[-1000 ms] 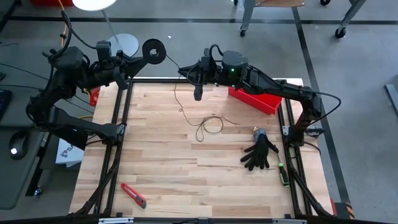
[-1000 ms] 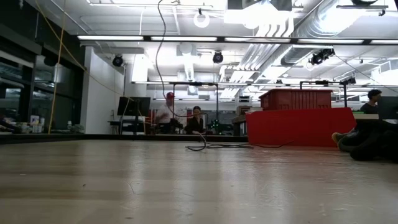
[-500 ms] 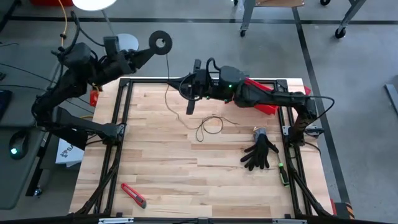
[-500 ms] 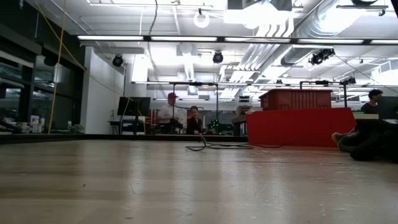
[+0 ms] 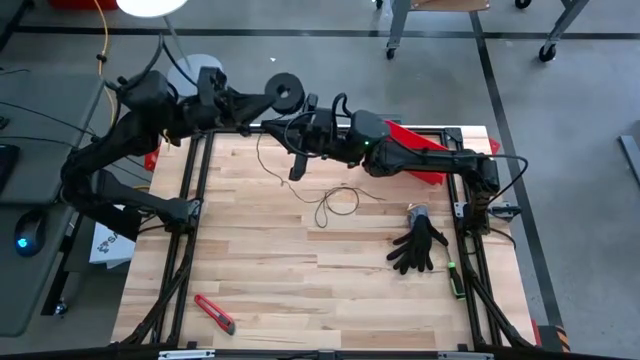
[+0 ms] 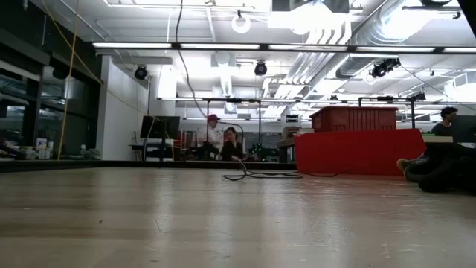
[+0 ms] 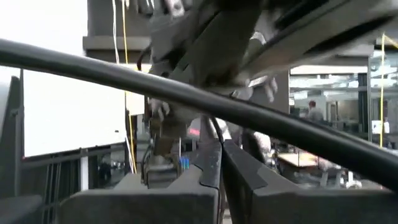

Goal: Coil cords
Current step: Coil the black wire on the spool

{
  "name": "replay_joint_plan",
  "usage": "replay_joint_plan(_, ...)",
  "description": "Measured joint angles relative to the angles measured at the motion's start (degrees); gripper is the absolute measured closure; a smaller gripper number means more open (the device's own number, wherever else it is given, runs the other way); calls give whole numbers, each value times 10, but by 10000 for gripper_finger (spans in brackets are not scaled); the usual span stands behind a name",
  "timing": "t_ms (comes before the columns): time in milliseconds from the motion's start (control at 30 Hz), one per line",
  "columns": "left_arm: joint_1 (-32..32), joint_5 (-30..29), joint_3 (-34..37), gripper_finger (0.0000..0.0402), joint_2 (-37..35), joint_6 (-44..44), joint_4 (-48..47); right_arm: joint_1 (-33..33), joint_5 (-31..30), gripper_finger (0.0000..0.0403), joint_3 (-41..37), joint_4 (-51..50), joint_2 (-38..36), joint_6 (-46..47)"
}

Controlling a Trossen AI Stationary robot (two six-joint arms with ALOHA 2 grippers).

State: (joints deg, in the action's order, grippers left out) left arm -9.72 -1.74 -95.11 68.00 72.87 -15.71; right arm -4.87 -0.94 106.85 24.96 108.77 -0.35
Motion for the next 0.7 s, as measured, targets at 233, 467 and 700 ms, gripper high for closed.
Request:
replay_joint_plan(233, 28, 12, 0, 401, 4, 36, -6, -23, 1, 403, 0, 22, 7, 17)
replay_joint_plan(467, 62, 10, 0, 401, -5, 50, -56, -52, 31, 403, -1, 35, 10, 24)
replay_joint_plan(700, 68, -10, 0, 401, -39, -11, -159, -83, 90, 403, -1, 2, 4, 18)
